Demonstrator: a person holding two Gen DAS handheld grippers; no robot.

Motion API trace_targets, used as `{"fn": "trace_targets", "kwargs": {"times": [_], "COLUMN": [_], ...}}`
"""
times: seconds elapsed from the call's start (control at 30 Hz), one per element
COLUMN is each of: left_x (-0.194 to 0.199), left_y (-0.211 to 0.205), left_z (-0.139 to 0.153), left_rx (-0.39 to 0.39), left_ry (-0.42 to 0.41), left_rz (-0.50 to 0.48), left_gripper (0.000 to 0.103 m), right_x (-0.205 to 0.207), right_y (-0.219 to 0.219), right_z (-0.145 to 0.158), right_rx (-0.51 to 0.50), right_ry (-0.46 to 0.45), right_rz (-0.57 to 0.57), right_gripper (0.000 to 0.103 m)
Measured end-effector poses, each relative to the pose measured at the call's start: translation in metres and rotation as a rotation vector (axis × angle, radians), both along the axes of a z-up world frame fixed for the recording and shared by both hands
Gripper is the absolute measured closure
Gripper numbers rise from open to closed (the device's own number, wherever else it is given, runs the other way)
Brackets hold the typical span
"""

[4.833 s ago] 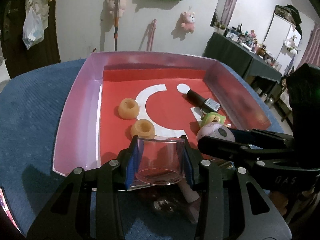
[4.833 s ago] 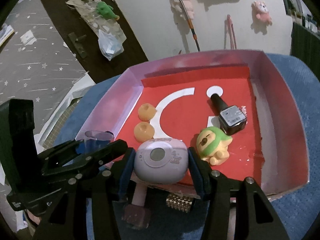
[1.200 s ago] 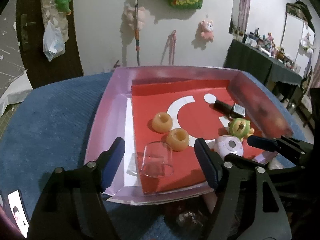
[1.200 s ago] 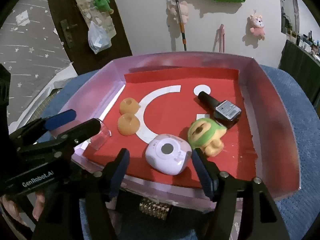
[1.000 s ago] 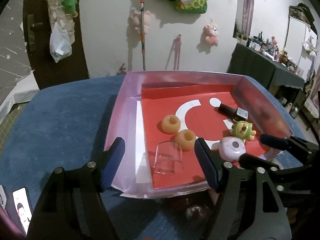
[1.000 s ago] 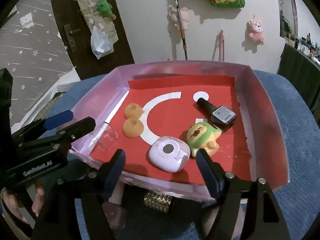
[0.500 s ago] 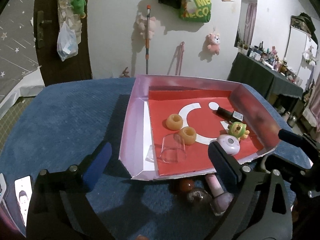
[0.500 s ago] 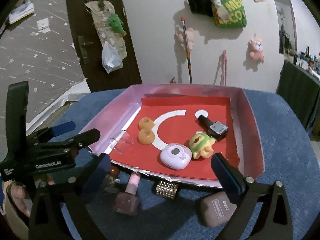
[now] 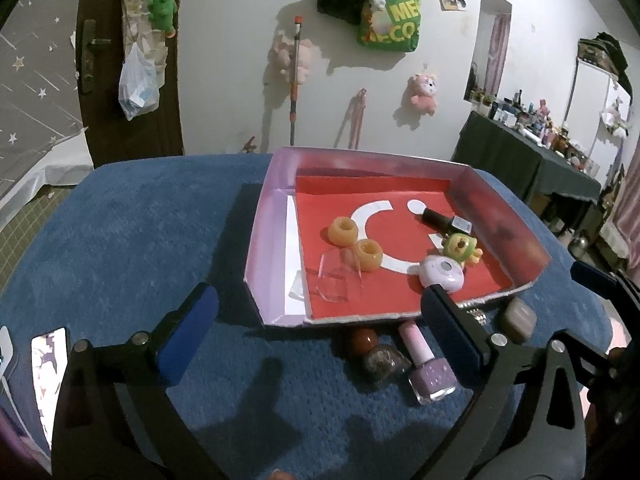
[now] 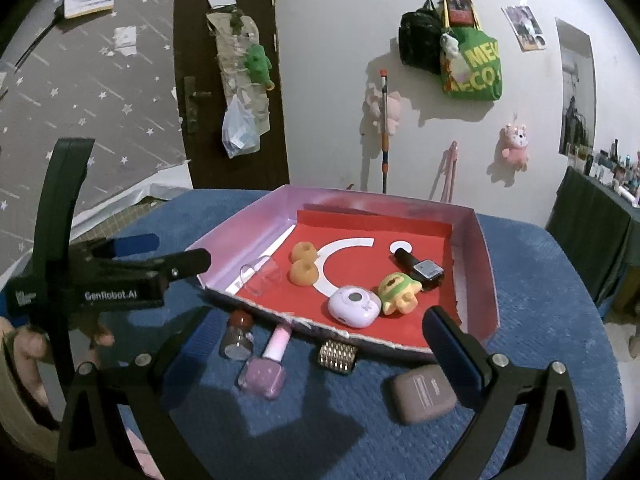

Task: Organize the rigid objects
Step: 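Withdraw both tools and move the right tool toward the brown case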

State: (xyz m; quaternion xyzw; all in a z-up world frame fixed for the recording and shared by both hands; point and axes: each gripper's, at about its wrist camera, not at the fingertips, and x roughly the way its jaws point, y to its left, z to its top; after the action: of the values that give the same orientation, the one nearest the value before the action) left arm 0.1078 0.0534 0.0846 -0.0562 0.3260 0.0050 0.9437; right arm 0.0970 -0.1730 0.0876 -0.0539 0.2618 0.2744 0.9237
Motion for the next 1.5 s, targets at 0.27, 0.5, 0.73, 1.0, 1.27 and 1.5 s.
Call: {"fn": "trace_targets", "kwargs": {"times": [0.27,0.5,0.73,1.0,1.27,1.5], "left_x": [-0.012,-0.019,-0.017,-0.008,0.001,0.01], "left_y": [-0.01,-0.015,-0.016,-0.013,-0.016,-0.021], "left_z": [-0.01,-0.027,-0.045,-0.058,-0.064,-0.068], "left_rx": [-0.013,-0.039,-0.045,-0.039,-0.045,-0.056], "left_ry": [0.021,0.064,0.11,0.155,0.179,0.2], "left_rz": [-0.017,-0.026,-0.025,0.019,0.013,0.003], "left_gripper": [0.0,0.0,0.0,0.0,0.001,0.001], "right_x": [-0.013,-0.02,-0.019,-0.003,0.023,0.042], "right_y": [-0.01,-0.012,-0.016,-0.027,-0.033,-0.043], "right_z": [-0.011,-0.022,-0.038,-0.055,-0.071,-0.082], "right_rx": [0.003,0.0,-0.018,-0.039,-0.141,-0.155], "right_ry": [0.005,0.02,0.053,0.112,0.158,0.212], "right_rz": [-0.009,-0.009,-0.023,-0.092,-0.185,-0.234], "right_gripper": [0.0,0.0,0.0,0.002,0.023,0.036]}}
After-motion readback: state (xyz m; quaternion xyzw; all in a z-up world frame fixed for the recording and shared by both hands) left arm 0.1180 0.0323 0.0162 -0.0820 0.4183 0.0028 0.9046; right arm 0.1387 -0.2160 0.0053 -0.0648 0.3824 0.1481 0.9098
